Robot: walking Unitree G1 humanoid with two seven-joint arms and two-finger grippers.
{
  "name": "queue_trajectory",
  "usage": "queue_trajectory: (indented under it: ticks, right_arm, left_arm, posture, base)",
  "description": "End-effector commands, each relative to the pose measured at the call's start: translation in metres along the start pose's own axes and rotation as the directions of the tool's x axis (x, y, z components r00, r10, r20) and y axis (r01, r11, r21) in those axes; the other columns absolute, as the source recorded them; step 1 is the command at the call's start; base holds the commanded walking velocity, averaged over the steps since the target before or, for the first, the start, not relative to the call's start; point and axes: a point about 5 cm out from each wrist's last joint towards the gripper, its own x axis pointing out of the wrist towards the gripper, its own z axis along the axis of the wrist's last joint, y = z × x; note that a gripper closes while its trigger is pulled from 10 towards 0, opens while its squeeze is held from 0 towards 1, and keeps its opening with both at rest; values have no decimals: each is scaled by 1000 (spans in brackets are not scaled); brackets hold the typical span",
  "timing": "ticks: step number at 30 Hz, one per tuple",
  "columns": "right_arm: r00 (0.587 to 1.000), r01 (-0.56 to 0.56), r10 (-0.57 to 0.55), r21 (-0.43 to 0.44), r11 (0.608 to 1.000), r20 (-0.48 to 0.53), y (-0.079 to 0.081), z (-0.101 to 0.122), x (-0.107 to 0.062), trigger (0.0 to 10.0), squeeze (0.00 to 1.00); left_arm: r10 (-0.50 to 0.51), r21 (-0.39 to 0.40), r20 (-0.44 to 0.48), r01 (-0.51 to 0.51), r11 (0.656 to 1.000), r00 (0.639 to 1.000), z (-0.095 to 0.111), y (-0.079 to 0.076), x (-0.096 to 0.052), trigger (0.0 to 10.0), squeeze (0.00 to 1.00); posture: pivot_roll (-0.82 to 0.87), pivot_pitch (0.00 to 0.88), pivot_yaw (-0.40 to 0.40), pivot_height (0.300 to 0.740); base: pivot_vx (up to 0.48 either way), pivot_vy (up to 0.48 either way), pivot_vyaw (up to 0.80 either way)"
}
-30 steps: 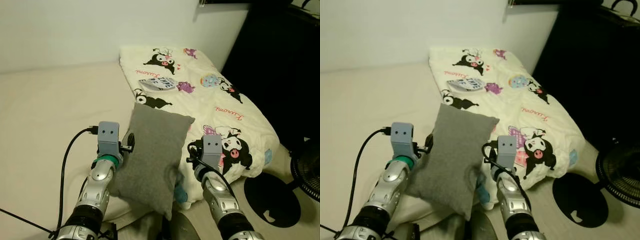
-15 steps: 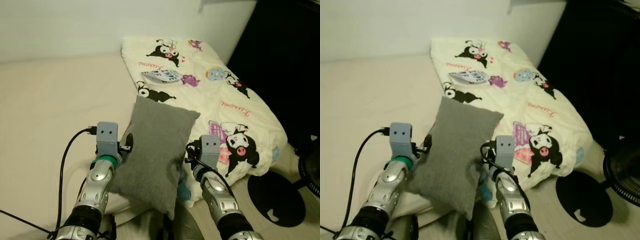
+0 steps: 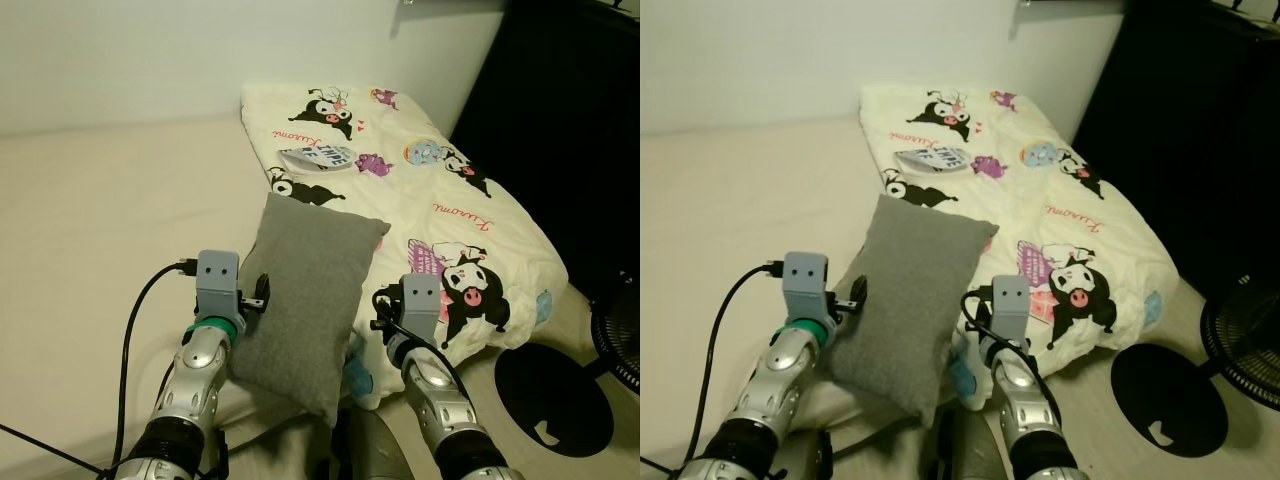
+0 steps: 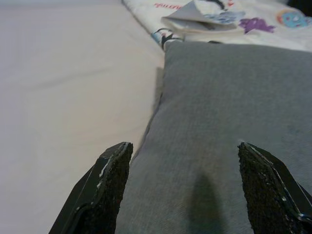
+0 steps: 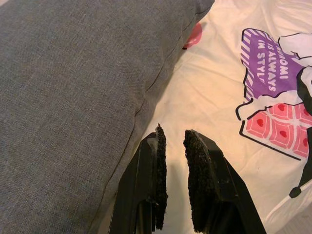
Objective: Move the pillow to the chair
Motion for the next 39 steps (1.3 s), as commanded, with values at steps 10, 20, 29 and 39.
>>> queue_trajectory:
  ticks: [10, 20, 29, 39]
  right_arm:
    - [1000, -1, 1, -8, 1000, -26, -2, -5, -2, 10000, 0]
    - [999, -25, 24, -18, 1000, -44, -2, 1, 6, 10000, 0]
    - [1000, 16, -18, 138, 990, 12, -17, 26, 17, 10000, 1000]
    - [999, 11, -21, 298, 955, 31, -18, 33, 18, 10000, 1000]
  left_arm:
    - [9, 4, -20, -9, 1000, 1000, -6, 0, -4, 10000, 0]
    - [22, -22, -71, -23, 999, 997, -11, 17, 3, 10000, 996]
    - [-27, 10, -58, 27, 1000, 998, 9, 47, 20, 10000, 1000]
    - [-127, -113, 4, 127, 985, 992, 27, 56, 28, 10000, 1000]
  posture:
    - [-36, 6, -68, 611]
    - [-47, 71, -70, 611]
    - [-105, 264, -33, 611]
    - [-176, 380, -4, 611]
  base:
    - [0, 0, 0]
    - [0, 0, 0]
    - [0, 0, 0]
    - [0, 0, 0]
